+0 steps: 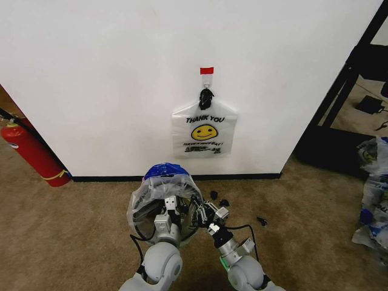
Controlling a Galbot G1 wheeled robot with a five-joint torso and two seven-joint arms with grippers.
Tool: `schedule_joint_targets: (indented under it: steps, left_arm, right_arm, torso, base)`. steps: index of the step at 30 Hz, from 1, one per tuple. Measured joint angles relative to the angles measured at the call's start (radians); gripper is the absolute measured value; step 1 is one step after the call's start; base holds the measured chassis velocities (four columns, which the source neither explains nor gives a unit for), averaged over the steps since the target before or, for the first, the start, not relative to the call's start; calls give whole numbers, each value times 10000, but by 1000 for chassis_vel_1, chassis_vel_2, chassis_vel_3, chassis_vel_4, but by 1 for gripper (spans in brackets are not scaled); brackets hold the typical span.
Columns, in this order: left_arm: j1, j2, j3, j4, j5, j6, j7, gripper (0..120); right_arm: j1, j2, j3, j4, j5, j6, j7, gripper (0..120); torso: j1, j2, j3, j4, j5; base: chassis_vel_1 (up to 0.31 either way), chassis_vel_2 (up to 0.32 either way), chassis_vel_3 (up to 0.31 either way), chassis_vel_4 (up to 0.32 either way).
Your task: Pick up the garbage bag from the wall and place it over the trash bin.
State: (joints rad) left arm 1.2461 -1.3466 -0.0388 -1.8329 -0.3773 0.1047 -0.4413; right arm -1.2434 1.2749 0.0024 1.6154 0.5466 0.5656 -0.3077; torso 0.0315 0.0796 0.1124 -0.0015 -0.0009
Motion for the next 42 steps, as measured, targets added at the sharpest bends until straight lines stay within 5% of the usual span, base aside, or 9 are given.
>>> schedule_joint_targets:
  steps: [15,17,42]
  left_arm:
    - [-737,377,-262,217,-862,-25,208,0]
    - [-769,392,-262,217,-867,-25,209,0]
    - [-100,343,-14,426,-237,-178,484,0]
  right_arm:
    - [-61,-38,-5,-290,30,-79,-266,1]
    - [-58,-25,-5,-290,29,-78,-271,1]
    - [3,186,121,-138,95,-49,-308,1]
  torso:
    - [1,0,-1,-1,-14]
    - [0,0,-1,0,9]
    - [0,0,0,0,0]
  base:
    - [0,0,0,0]
    - [0,0,0,0]
    - [0,0,0,0]
